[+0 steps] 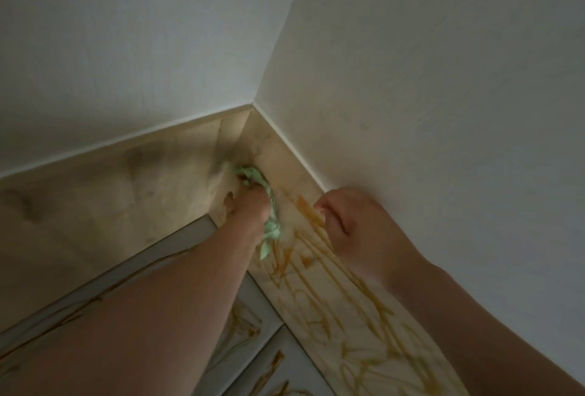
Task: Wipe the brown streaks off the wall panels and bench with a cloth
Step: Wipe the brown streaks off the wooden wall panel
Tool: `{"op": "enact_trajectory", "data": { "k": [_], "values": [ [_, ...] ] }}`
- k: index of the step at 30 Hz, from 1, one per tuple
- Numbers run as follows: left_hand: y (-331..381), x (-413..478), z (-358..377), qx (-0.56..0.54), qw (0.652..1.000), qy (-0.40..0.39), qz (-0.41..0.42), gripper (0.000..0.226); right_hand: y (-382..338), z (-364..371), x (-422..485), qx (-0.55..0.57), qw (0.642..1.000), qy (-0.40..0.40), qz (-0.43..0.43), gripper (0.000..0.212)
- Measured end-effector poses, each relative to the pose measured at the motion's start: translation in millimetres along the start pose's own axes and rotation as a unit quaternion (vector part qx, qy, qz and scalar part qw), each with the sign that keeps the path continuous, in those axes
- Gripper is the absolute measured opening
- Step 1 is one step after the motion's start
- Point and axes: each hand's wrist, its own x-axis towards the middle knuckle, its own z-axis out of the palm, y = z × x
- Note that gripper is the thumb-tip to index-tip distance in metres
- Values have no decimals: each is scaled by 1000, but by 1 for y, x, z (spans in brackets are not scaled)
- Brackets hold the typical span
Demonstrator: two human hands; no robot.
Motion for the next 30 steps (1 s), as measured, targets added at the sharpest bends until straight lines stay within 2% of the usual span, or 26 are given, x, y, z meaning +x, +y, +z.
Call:
{"op": "enact_trajectory", "data": {
  "k": [1, 3, 5, 7, 9, 11, 13, 15, 16, 19, 21, 23, 25, 27, 29, 30],
  "values": [
    [-5, 9, -4, 30, 999, 16, -4, 64, 2, 1, 5, -57, 997, 5, -47, 23],
    [-5, 1, -4, 22, 999, 10, 28, 64, 2, 1, 16, -148, 979, 16, -137, 20],
    [-1, -14, 1, -2, 992, -13, 127, 61, 3, 2, 29, -190, 960, 6, -206, 26],
    [3, -16, 5, 8, 968, -16, 249, 59, 6, 6, 40, -221, 945, -19, -240, 31],
    [3, 0, 5, 15, 959, 1, 283, 60, 13, 13, 45, -243, 940, -42, -236, 30],
    [-6, 20, 7, 13, 966, 1, 258, 61, 19, 18, 45, -261, 937, -39, -228, 27],
    [-23, 34, 6, 20, 981, -1, 195, 63, 22, 21, 45, -273, 931, -43, -240, 20],
    [-34, 39, 6, 36, 984, -21, 172, 64, 20, 17, 48, -247, 941, -46, -226, 17],
    [-36, 32, 7, 51, 979, -20, 198, 64, 18, 15, 49, -234, 946, -45, -221, 19],
    [-33, 4, 17, 99, 933, -3, 347, 58, 12, 8, 50, -223, 947, -51, -225, 29],
    [-30, -5, 21, 133, 879, 18, 458, 54, 6, 0, 45, -217, 945, -64, -237, 36],
    [-34, 5, 28, 191, 827, 69, 525, 45, 5, -9, 33, -228, 945, -81, -221, 45],
    [-44, -1, 37, 202, 799, 109, 556, 47, 16, -14, 11, -240, 942, -103, -210, 58],
    [-57, -29, 47, 213, 786, 115, 568, 51, 28, -15, -13, -224, 949, -98, -198, 65],
    [-78, -64, 60, 162, 826, 96, 531, 52, 44, -16, -37, -230, 948, -90, -200, 46],
    [-97, -80, 70, 165, 835, 80, 518, 50, 53, -16, -47, -225, 949, -83, -205, 43]
  ]
}}
